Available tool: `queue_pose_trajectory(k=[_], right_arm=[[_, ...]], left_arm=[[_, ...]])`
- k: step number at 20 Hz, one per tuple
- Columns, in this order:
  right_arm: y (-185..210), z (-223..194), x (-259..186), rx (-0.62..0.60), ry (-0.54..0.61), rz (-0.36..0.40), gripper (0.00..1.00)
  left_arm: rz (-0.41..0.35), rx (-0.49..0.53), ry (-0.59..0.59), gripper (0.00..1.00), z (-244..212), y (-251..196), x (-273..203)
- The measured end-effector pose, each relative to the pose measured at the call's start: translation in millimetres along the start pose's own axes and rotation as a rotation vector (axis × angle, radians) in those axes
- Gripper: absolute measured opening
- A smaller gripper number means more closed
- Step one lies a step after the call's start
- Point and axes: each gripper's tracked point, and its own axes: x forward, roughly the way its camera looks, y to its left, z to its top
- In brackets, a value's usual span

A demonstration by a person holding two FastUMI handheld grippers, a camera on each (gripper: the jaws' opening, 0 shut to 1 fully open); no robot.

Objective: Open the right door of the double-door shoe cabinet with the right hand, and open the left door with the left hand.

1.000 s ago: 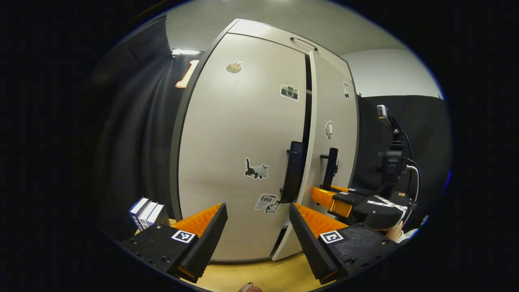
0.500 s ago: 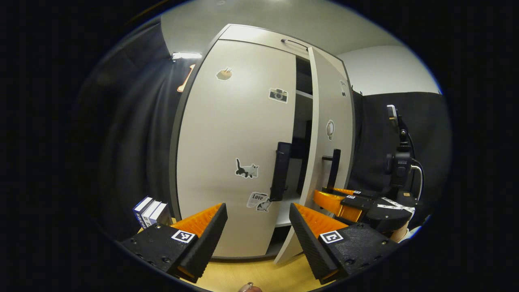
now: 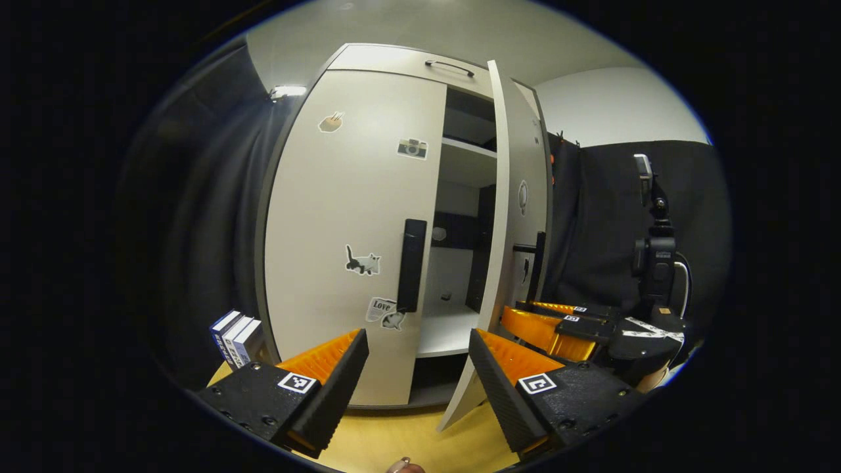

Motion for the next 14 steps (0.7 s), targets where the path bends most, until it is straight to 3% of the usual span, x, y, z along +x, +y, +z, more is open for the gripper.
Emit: queue_pose_trajectory(k=[9,14], right_arm=[[-32.5,-1.7,-46.1,0.037,-0.005,0.010,0.21],[-50.8,-2.7,-64.7,0.072,-0.007,0.007,0.21]], left_arm=[[-0.050,0.009,0.002,0.96,-6.0,-64.3,-7.5],[-0.051,0.016,-0.009,0.96,-4.2,-78.0,-7.3]])
